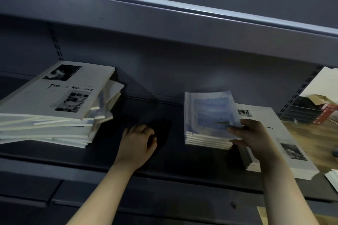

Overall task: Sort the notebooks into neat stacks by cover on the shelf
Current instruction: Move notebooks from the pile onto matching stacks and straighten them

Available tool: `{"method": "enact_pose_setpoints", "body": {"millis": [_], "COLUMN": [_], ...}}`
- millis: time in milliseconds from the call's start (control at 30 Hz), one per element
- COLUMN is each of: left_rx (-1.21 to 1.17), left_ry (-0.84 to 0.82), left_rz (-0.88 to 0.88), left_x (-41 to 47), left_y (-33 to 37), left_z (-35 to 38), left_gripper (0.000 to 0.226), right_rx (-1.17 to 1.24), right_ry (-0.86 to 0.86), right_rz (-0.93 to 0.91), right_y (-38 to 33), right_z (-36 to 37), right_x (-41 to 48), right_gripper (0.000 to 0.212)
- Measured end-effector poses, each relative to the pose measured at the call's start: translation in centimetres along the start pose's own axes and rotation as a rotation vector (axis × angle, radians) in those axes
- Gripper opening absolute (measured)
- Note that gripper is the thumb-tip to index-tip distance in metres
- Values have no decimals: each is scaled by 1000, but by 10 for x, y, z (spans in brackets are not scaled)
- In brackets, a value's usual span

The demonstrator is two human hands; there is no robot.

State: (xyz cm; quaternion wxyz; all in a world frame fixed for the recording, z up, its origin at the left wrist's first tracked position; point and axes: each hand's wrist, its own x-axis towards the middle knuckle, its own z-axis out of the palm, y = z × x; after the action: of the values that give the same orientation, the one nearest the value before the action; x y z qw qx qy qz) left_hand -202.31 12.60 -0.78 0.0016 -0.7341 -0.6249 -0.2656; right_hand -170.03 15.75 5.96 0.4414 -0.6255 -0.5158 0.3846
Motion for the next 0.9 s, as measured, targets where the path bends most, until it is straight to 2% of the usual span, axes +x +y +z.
{"method": "enact_pose_setpoints", "body": {"millis": [100, 200, 500, 700, 833, 900], "left_rx": [7, 12, -1, -1, 1, 5], "left_ry": [5, 4, -11, -28, -27, -33], "left_rz": [-3, -6, -27, -25, -22, -21], "left_x": [1, 2, 1, 1, 0, 0], "left_y": [0, 0, 1, 1, 2, 2], "left_z": [1, 1, 1, 0, -1, -2], "left_gripper": [19, 20, 25, 27, 27, 27], "right_rx": [-291, -470, -415, -564, -588, -567], "right_ry": [117, 176, 171, 194, 209, 246], "right_rz": [-135, -222, -211, -219, -192, -190], "right_y": [3, 5, 3, 0, 1, 1], "right_z": [7, 7, 17, 20, 20, 21], "right_x": [1, -1, 2, 3, 2, 2], "right_gripper": [9, 19, 32, 33, 39, 35]}}
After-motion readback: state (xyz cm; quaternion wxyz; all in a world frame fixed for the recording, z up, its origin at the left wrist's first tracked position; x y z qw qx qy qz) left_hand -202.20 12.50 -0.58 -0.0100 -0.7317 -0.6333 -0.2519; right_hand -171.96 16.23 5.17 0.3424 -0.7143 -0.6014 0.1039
